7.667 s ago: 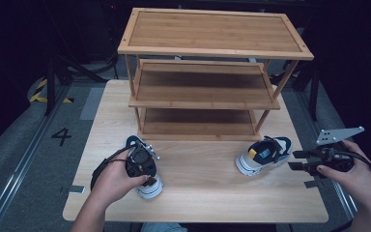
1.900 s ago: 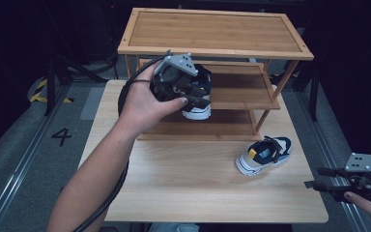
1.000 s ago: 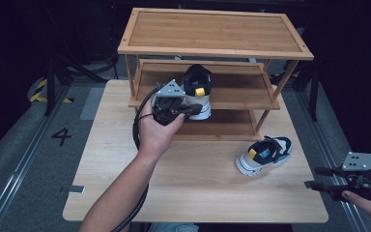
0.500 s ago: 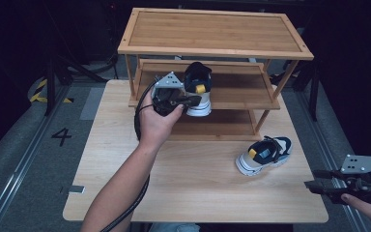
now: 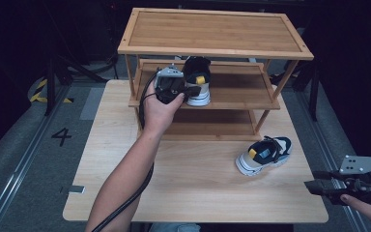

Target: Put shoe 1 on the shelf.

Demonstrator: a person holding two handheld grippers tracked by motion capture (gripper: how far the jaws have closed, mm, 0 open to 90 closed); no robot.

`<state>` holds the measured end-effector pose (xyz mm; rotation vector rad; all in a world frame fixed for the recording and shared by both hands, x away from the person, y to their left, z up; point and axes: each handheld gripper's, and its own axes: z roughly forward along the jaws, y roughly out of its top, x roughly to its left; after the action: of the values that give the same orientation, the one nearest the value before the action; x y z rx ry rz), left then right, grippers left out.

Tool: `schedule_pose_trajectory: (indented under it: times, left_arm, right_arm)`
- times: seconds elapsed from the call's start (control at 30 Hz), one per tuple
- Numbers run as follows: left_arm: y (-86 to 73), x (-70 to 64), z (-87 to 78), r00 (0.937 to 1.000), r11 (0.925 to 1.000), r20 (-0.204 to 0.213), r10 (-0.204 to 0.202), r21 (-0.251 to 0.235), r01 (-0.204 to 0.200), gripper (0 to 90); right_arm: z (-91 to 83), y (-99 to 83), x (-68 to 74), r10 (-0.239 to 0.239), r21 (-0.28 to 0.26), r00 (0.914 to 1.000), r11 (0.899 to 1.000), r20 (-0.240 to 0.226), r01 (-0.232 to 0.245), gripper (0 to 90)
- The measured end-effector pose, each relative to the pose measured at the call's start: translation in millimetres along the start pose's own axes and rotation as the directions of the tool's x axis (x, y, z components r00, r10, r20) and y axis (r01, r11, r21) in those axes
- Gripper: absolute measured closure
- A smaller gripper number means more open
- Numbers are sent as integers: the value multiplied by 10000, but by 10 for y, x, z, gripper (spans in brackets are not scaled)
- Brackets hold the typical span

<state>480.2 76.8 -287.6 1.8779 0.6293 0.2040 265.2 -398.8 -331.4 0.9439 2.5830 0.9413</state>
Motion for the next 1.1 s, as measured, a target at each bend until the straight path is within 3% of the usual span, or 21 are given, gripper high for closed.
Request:
schedule_pose_trajectory:
  times: [0.13, 0.23, 0.47, 0.5, 0.57, 0.63, 0.87, 0.93, 1.03, 1.1]
  left_arm:
    - [30, 43, 34, 9999, 9999, -102, 84, 73, -83, 898]
    - [40, 83, 65, 9998, 9998, 18, -183, -30, 183, 898]
    - [74, 114, 102, 9996, 9996, -67, -280, 85, 281, 898]
    - [84, 60, 95, 9972, 9979, -448, -597, 209, 607, 885]
    - [91, 20, 86, 9966, 9975, -540, -624, 305, 641, 821]
    - [109, 6, 64, 9998, 9992, -102, 175, 372, -171, 779]
    - [125, -276, -165, 9982, 9975, 86, 592, 386, -595, 634]
    - [111, -308, -221, 9975, 9965, 71, 700, 454, -703, 568]
    - [88, -342, -296, 9971, 9956, 14, 765, 551, -764, 542]
    - [39, -397, -432, 9965, 9945, -147, 826, 659, -815, 524]
  right_arm:
    - [1, 4, 12, -25, -44, 10000, 10000, -7, 25, 466]
    - [7, 8, 19, -33, 7, 10000, 10000, -60, 33, 466]
    - [21, 7, 17, -34, 57, 10000, 10000, -92, 34, 465]
    - [19, 6, 14, -66, 27, 9999, 10000, -88, 66, 465]
    - [22, 6, 9, -50, 25, 9999, 10000, -103, 51, 465]
    - [26, 12, -1, -77, 12, 9999, 10000, -81, 77, 465]
    - [90, 94, -44, -91, -88, 9998, 9999, -166, 90, 464]
    - [120, 130, -59, -94, -97, 9998, 9999, -158, 92, 471]
    - [160, 206, -80, -43, -287, 10000, 9996, -11, 43, 481]
    - [199, 255, -81, -78, -405, 9999, 9992, -114, 73, 481]
